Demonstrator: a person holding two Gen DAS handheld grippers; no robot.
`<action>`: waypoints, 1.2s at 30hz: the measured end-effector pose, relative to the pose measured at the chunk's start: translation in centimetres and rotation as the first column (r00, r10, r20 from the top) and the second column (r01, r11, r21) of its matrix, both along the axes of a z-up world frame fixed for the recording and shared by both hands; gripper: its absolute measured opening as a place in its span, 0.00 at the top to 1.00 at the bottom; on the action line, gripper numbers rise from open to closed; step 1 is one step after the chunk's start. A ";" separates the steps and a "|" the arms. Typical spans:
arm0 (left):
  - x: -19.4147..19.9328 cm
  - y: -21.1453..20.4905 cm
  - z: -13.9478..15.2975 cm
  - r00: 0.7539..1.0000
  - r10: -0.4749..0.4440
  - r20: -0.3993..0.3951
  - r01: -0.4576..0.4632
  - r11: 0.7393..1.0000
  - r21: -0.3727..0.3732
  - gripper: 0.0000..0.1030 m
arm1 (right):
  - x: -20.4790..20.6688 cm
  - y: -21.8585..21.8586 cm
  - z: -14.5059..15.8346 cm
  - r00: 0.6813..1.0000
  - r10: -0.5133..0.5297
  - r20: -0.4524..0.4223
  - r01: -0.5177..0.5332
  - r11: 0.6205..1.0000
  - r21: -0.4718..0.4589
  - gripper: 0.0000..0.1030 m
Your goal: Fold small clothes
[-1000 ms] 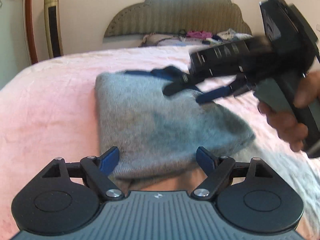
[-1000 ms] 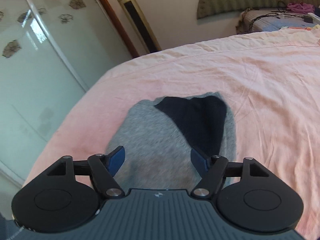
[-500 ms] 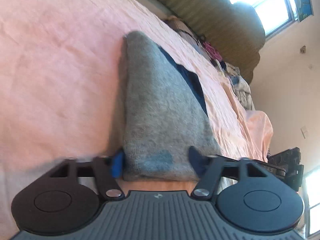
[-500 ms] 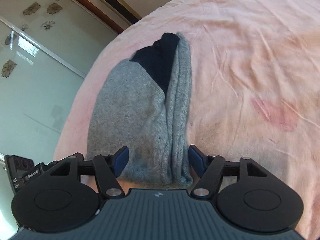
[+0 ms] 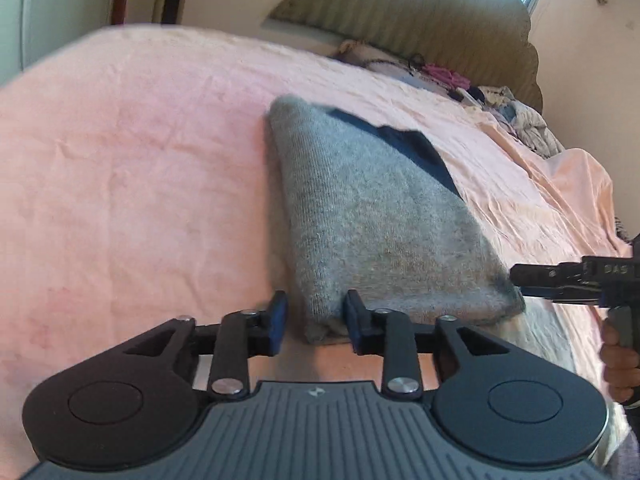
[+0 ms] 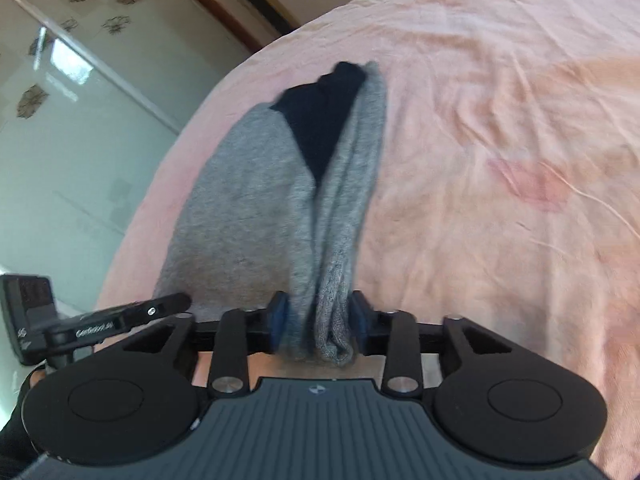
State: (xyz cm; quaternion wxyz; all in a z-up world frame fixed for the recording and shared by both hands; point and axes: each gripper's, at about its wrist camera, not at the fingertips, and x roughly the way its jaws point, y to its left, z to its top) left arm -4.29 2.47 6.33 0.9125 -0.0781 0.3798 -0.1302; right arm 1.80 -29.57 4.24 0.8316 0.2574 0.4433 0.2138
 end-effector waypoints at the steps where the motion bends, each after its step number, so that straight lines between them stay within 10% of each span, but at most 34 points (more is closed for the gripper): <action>1: -1.4 -0.4 0.7 0.997 0.007 0.072 -0.010 0.999 0.037 0.38 | -1.2 -0.2 0.8 0.999 -0.029 0.040 0.029 1.000 -0.006 0.52; 2: -2.7 -0.7 1.1 0.991 0.015 0.134 -0.023 0.998 0.059 0.16 | -2.5 0.0 1.8 0.995 -0.045 0.093 0.048 0.998 -0.037 0.48; 4: -4.2 -1.8 1.0 0.983 -0.010 0.185 -0.005 0.997 0.079 0.11 | -5.2 0.8 3.1 0.979 -0.082 0.185 0.106 0.987 -0.123 0.15; 6: -4.0 -3.3 0.0 0.990 -0.031 0.137 0.017 0.995 0.102 0.11 | -6.9 2.5 2.7 0.976 -0.060 0.208 0.108 0.968 -0.227 0.04; 10: -2.9 -5.1 -2.8 0.998 0.043 0.040 -0.050 0.978 0.202 0.11 | -7.6 6.5 -0.4 0.984 -0.010 0.176 0.092 0.879 -0.467 0.03; 16: -3.1 -4.8 -3.6 0.994 0.087 0.063 -0.100 0.965 0.241 0.00 | -7.5 9.0 -1.7 0.967 -0.083 0.242 0.210 0.797 -0.567 0.00; 36: -3.1 -4.9 -3.8 0.993 0.098 0.071 -0.112 0.966 0.234 0.00 | -7.3 9.8 -2.3 0.935 -0.192 0.297 0.333 0.764 -0.553 0.00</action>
